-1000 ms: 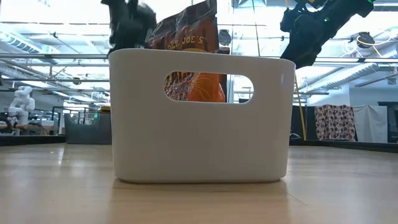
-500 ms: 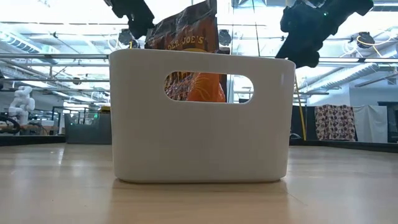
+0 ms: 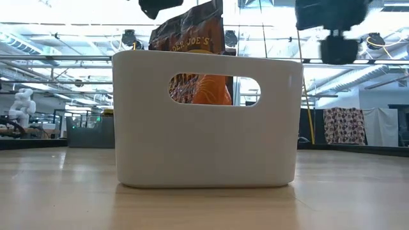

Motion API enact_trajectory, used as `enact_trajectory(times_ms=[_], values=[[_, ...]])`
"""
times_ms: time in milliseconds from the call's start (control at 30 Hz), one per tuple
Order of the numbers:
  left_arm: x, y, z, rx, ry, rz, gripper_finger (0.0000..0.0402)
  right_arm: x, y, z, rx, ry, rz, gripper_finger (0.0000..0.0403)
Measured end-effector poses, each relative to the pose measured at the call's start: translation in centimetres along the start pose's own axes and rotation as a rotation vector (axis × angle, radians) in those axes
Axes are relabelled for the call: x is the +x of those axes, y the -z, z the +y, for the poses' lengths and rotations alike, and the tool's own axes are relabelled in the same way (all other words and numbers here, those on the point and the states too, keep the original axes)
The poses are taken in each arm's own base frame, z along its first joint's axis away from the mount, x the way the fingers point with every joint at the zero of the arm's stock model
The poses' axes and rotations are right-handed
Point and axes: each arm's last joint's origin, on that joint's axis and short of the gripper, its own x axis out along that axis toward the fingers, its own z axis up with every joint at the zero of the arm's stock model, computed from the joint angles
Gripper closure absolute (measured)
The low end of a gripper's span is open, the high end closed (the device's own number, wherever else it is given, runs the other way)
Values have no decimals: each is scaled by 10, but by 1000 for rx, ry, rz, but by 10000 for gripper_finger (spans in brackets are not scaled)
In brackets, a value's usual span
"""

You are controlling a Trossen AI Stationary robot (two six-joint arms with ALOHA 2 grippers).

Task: Sort spices by type
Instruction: Put the yellow spice bottle into the transparent black bin

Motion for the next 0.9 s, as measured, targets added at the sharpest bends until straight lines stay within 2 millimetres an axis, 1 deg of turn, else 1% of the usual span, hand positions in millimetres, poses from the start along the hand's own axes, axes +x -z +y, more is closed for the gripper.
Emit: enact_trajectory(times_ms=[133, 233, 300, 400, 500, 633, 767, 900], values=[[1, 0, -3, 13, -54, 7, 128, 14, 9, 25, 83, 33, 138, 135], [2, 0, -4, 31, -58, 11, 128, 17, 15, 45, 142, 98, 220, 135], [4, 0, -4, 39, -59, 9, 128, 18, 19, 56, 163, 203, 254, 135], [6, 1, -4, 46, -58, 15, 128, 18, 30, 62, 189, 410, 305, 135], [7, 1, -3, 78, -59, 13, 128, 22, 40, 64, 200, 515, 370, 135], [8, -1, -3, 92, -63, -12, 128, 29, 53, 65, 127, 542, 418, 135], [8, -1, -3, 91, -63, -12, 128, 37, 63, 57, 115, 582, 454, 135], [8, -1, -3, 91, -63, -12, 128, 45, 69, 49, 97, 568, 514, 133]])
